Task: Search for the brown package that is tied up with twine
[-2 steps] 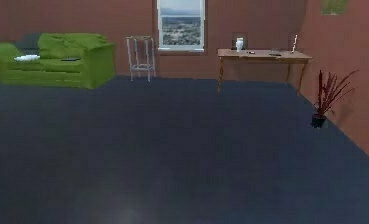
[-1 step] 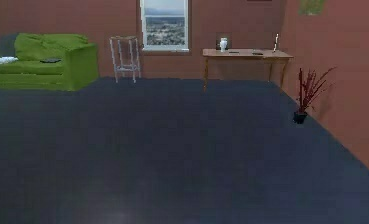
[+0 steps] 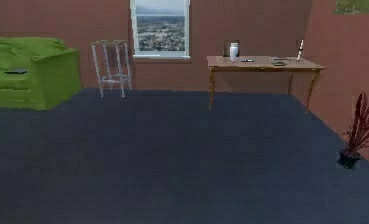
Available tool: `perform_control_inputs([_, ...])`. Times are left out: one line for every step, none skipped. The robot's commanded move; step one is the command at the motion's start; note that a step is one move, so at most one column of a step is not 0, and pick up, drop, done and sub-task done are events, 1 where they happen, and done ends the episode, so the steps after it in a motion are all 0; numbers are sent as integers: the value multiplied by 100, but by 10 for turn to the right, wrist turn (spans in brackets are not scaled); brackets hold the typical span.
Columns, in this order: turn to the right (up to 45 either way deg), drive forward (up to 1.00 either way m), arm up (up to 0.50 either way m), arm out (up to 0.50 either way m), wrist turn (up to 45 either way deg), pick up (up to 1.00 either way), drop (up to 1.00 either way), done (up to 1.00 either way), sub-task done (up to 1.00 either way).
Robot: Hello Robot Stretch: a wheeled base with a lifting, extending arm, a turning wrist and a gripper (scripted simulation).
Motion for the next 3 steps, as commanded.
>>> perform_control_inputs([0, 100, 0, 0, 0, 0, 0, 0, 0])
perform_control_inputs([0, 100, 0, 0, 0, 0, 0, 0, 0])
perform_control_inputs([-30, 0, 0, 0, 0, 0, 0, 0, 0])
